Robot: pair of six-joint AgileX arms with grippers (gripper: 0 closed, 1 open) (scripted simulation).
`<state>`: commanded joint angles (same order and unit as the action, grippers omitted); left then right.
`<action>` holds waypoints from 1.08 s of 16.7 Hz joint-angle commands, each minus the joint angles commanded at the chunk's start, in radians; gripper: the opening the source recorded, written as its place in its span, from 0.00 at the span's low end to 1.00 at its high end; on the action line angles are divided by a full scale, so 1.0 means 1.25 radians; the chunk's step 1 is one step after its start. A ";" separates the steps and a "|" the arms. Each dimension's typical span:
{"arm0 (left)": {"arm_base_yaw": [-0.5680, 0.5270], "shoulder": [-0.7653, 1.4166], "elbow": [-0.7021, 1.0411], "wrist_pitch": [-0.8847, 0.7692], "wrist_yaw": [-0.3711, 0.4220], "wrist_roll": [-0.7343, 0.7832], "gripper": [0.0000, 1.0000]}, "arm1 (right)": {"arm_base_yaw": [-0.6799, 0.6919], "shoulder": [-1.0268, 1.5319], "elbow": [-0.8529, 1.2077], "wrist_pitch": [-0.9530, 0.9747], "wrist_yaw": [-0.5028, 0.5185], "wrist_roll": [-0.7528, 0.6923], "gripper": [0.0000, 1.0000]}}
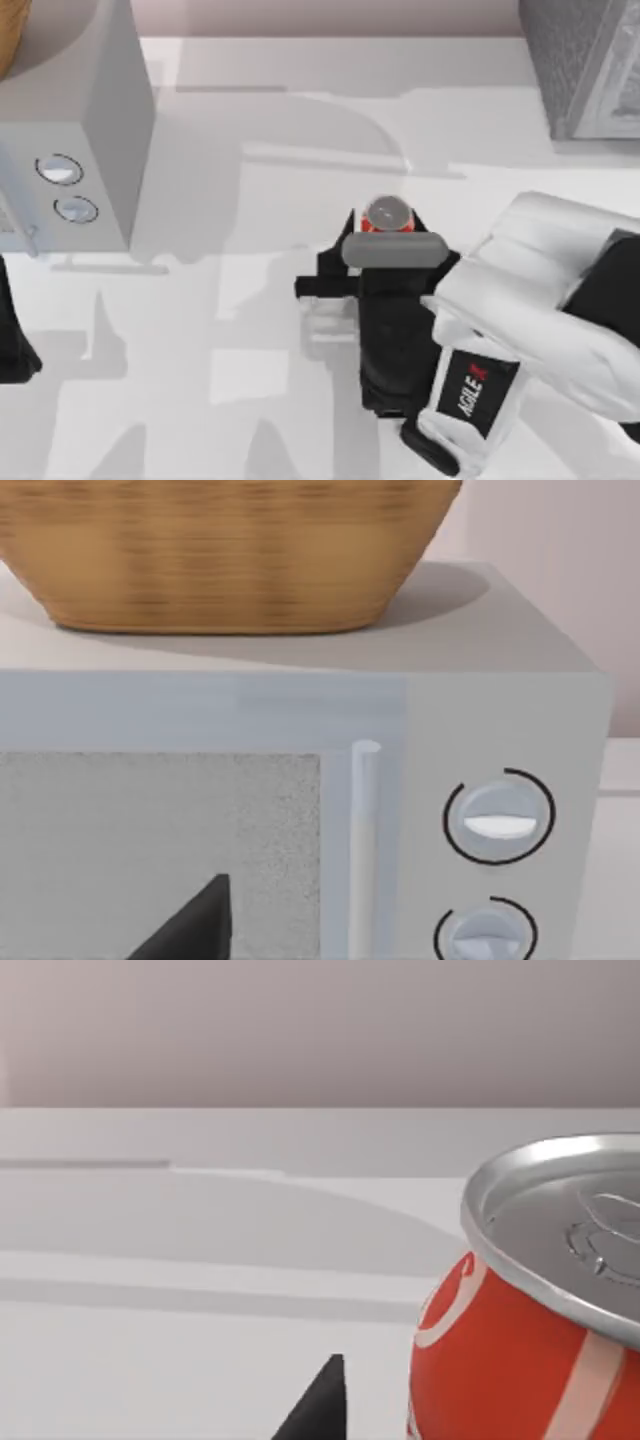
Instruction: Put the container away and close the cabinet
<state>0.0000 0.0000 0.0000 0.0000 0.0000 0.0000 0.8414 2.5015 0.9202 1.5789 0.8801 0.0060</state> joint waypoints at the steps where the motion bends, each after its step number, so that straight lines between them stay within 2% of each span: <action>1: 0.000 0.000 0.000 0.000 0.000 0.000 1.00 | 0.000 0.000 0.000 0.000 0.000 0.000 0.40; 6: 0.000 0.000 0.000 0.000 0.000 0.000 1.00 | 0.000 0.000 0.000 0.000 0.000 0.000 0.02; 18: 0.000 0.000 0.000 0.000 0.000 0.000 1.00 | 0.001 -0.032 -0.004 -0.031 -0.002 0.002 0.00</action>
<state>0.0000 0.0000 0.0000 0.0000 0.0000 0.0000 0.8432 2.4614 0.9158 1.5398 0.8780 0.0083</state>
